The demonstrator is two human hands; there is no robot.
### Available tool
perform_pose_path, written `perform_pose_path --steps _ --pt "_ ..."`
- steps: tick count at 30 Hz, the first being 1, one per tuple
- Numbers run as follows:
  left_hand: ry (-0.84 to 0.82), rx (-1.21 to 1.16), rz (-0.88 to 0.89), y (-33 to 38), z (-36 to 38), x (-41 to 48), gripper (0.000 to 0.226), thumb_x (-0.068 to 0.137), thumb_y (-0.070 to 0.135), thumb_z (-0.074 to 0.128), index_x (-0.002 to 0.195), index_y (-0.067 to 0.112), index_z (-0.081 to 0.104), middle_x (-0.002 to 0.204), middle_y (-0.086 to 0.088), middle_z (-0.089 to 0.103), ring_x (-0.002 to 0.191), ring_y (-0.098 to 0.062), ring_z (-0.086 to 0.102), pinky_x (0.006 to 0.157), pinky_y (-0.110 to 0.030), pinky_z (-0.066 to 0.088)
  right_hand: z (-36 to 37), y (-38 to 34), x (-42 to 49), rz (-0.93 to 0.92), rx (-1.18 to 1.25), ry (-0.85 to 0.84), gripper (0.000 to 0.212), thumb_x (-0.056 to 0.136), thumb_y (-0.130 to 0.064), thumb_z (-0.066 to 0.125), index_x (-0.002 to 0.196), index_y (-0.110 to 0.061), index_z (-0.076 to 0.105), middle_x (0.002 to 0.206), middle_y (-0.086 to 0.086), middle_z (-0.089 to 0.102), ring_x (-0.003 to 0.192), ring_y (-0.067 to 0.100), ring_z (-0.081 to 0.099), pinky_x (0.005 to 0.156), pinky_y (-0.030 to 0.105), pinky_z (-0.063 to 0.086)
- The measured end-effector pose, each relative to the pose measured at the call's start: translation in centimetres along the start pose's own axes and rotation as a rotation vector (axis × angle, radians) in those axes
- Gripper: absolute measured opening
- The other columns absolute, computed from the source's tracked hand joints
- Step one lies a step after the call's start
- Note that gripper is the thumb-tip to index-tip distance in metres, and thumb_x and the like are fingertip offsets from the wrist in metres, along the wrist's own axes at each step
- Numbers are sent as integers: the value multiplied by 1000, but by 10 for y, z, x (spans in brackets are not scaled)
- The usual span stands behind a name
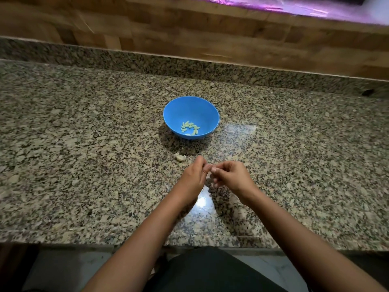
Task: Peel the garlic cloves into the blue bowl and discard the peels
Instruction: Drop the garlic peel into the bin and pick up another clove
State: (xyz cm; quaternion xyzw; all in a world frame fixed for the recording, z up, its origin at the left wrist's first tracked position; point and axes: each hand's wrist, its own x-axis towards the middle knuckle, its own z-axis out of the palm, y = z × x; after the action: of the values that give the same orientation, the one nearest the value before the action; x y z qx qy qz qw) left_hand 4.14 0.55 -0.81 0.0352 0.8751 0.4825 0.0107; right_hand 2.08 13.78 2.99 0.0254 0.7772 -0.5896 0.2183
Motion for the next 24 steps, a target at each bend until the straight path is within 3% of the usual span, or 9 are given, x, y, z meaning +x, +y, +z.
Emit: perform_pose_path --steps 4,8,11,15,17,18,20,22,24 --pt "11 11 10 3 -2 4 19 101 28 36 89 14 39 73 4 46 66 -13 43 51 -16 32 -3 -6 -1 -25 -243 5 15 93 -15 55 85 -3 62 68 5 63 58 13 58 58 27 52" --pt "-19 47 36 6 -4 3 22 101 31 34 87 16 42 73 7 47 65 -9 45 51 -16 32 -3 -10 -4 -75 -331 8 19 93 -18 56 85 -2 61 78 15 66 64 18 59 67 40 55" --pt "47 12 18 12 -5 5 21 101 23 36 83 15 42 68 7 46 62 -10 44 48 -15 32 1 -13 -2 -122 -354 51 17 92 -17 56 82 -4 60 73 9 61 64 18 56 67 40 54" --pt "52 -49 -146 21 -5 14 27 101 19 36 111 4 56 100 0 57 92 -17 51 75 -26 39 10 -11 -2 -462 -759 175 12 89 -8 51 81 -7 59 76 4 57 70 15 51 68 31 48" --pt "71 -66 -117 19 -3 14 22 101 16 36 102 6 56 95 -1 60 86 -16 53 74 -26 41 14 -7 -1 -516 -836 203 12 89 -7 50 78 -6 57 74 4 55 69 16 49 65 28 44" --pt "92 -88 -85 17 -2 13 18 100 12 37 91 9 53 84 2 58 78 -13 52 68 -21 40 14 -7 1 -431 -729 202 14 89 -8 51 76 -6 57 72 4 54 66 16 49 61 27 42" --pt "133 -106 -40 14 -2 11 19 97 3 38 81 12 44 71 11 49 65 1 46 54 -8 34 12 -12 5 -148 -249 152 18 90 -9 55 73 -4 57 65 7 55 57 17 49 52 28 40" --pt "159 -68 17 9 -1 11 20 96 0 39 82 13 43 71 14 45 65 5 43 53 -7 34 14 -18 5 75 135 71 22 91 -4 54 69 -3 57 60 9 53 49 16 46 45 26 38" --pt "185 -14 63 7 -1 11 20 95 -1 39 82 15 44 71 14 44 66 2 42 53 -10 33 15 -19 5 148 276 46 22 92 -1 52 70 -4 56 58 8 52 47 13 45 43 23 38"
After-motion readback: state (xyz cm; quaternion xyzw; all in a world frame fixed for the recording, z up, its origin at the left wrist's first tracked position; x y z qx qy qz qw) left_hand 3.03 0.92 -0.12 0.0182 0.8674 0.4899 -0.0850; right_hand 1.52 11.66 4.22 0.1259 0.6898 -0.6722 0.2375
